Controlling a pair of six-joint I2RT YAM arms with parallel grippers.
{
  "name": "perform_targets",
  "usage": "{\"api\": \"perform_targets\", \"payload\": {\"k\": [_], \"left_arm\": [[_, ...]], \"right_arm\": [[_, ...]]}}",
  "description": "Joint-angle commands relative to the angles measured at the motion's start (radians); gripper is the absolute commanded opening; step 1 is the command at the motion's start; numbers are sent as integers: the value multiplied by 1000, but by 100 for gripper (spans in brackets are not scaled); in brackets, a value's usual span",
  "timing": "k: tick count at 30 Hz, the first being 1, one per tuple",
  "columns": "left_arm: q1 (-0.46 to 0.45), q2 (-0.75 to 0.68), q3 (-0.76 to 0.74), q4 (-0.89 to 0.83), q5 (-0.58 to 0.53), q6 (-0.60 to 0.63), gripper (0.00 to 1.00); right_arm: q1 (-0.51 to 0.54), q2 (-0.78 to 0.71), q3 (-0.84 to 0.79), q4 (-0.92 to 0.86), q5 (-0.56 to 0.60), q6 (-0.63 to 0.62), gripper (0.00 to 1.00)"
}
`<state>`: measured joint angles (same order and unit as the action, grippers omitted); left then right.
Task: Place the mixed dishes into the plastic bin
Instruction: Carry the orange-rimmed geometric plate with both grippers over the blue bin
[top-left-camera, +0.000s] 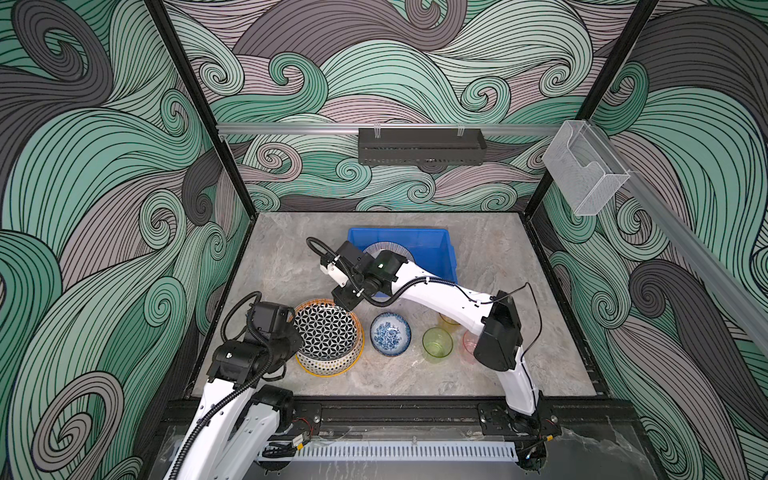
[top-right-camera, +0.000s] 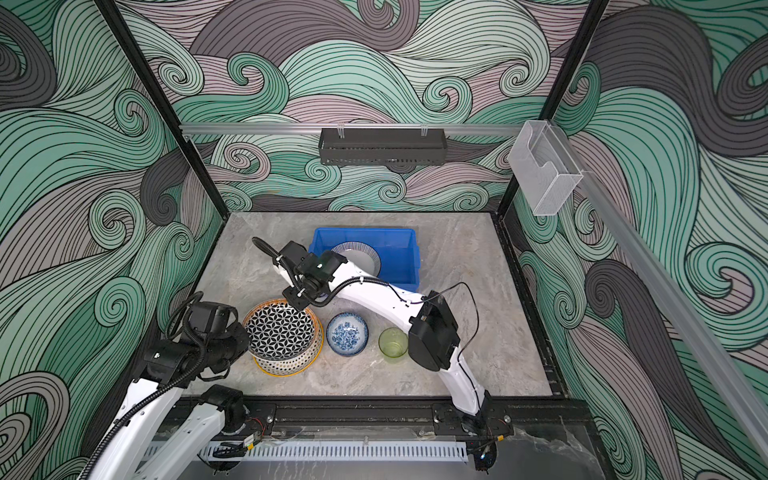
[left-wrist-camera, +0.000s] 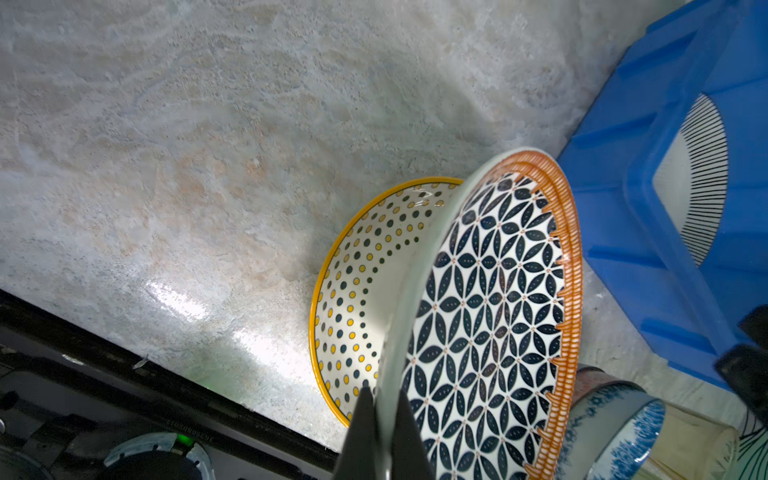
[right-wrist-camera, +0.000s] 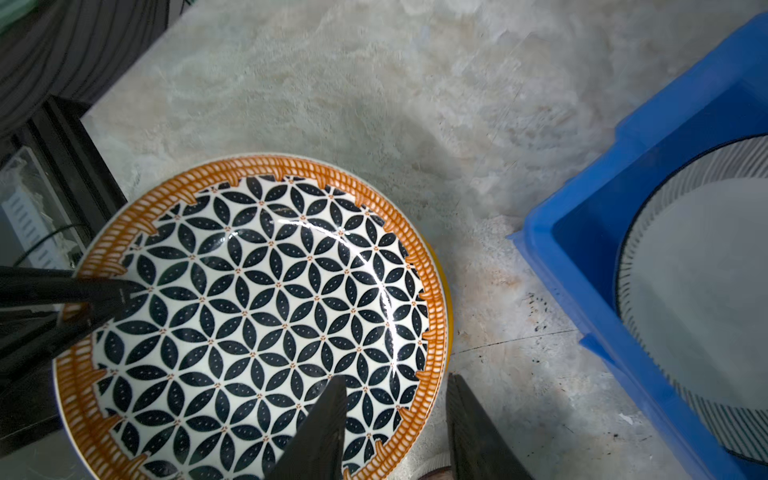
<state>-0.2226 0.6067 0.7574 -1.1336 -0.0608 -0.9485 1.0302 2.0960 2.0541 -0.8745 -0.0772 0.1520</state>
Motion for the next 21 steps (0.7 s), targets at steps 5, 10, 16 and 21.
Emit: {"api": "perform_targets", "payload": {"k": [5,10,16,21], "left_arm": [[11,0,137,16,-7,28,0],[11,46,184,52,1,52,0],[11,127,253,116,18,85,0],[11,210,298,201,48,100,0]], "right_arm": [[-70,-117,-72,57,11,21,43],[-129,-182,-139,99,-41,52,44],[-212,-286,-267,176,-93,92,46],[-280,-356,-361,229,-129,125,46]]}}
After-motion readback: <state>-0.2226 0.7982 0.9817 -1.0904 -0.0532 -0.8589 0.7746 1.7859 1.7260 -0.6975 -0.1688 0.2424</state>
